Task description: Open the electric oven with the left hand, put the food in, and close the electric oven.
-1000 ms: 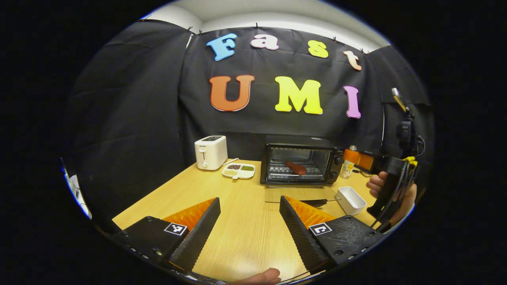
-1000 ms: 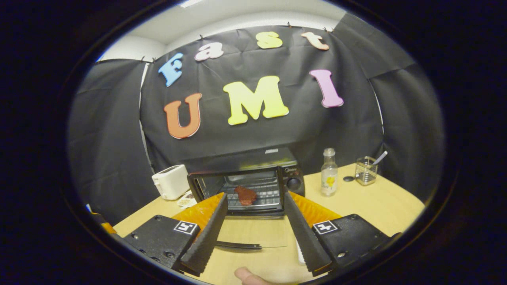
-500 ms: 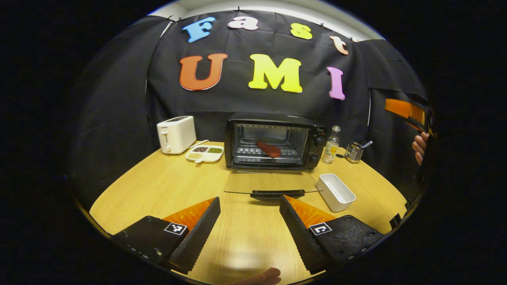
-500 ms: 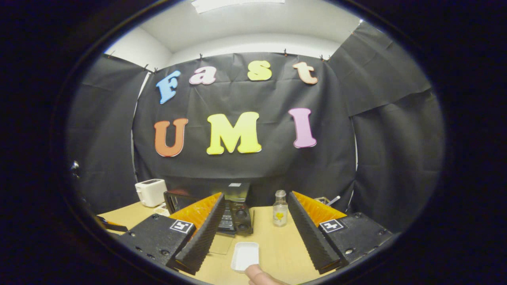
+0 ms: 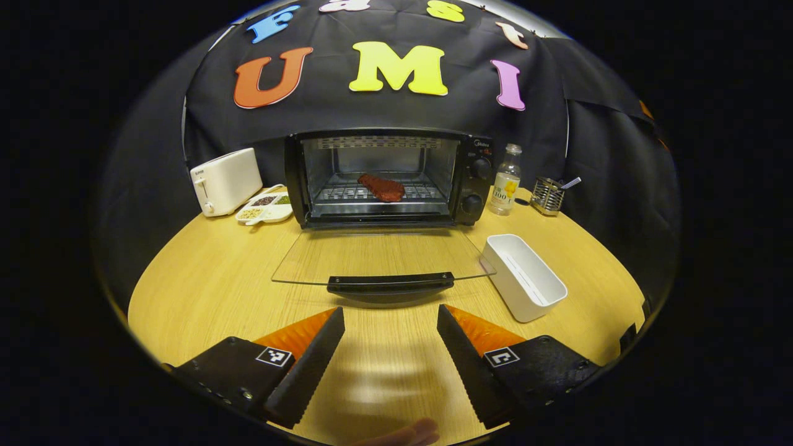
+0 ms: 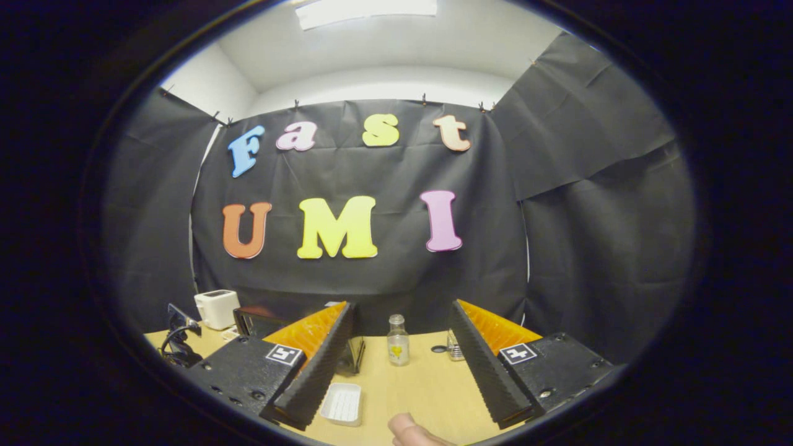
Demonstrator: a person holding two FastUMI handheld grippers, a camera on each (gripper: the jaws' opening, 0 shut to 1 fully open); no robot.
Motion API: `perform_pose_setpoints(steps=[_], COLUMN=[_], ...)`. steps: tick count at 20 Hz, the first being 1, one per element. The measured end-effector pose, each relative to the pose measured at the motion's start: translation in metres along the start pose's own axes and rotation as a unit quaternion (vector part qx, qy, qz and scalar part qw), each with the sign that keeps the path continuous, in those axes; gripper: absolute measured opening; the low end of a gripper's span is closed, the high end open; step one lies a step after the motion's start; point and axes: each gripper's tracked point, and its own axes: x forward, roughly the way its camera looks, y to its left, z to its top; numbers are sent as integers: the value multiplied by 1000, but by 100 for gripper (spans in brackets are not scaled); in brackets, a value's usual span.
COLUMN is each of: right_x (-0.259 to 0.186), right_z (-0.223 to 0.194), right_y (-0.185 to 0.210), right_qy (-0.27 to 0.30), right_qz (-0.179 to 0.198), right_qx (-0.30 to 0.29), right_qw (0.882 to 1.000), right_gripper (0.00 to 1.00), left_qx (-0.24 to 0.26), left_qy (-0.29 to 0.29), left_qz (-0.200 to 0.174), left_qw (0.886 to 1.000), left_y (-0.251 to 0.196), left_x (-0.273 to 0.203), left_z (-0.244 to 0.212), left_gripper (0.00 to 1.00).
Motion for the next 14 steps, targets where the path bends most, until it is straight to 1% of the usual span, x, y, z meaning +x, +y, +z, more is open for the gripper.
perform_pose_setpoints(steps=[1,2,4,5,6,7,9,10,13,14], right_x=[2,1,-3,-4,-5,-11,-16,-18,-19,-20], right_z=[4,7,13,13,15,8,9,10,2,0], right_y=[-4,-10,-21,-27,-33,-41,-51,-55,-68,-70], right_qy=[-2,-5,-16,-22,-25,-27,-28,-29,-18,-10], right_qz=[-4,-8,-14,-19,-23,-26,-34,-39,-51,-53], right_qx=[-2,-2,4,4,3,0,-4,-5,-8,-8], right_qw=[1000,1000,1000,1000,999,999,999,999,998,999], right_gripper=[96,100,100,96,96,100,100,100,100,96], left_qx=[0,5,18,19,15,8,9,5,10,7], left_qy=[6,12,18,22,25,30,44,56,57,56], left_qz=[-1,-1,13,16,15,13,29,29,29,29], left_qw=[1000,1000,1000,999,999,999,999,998,998,998], left_y=[-3,-5,0,2,2,1,9,12,12,12], left_x=[6,11,21,27,32,37,44,49,45,45], left_z=[-2,-3,-2,-2,-1,-3,-7,-12,-8,-7], left_gripper=[96,96,96,96,96,96,96,97,97,97])
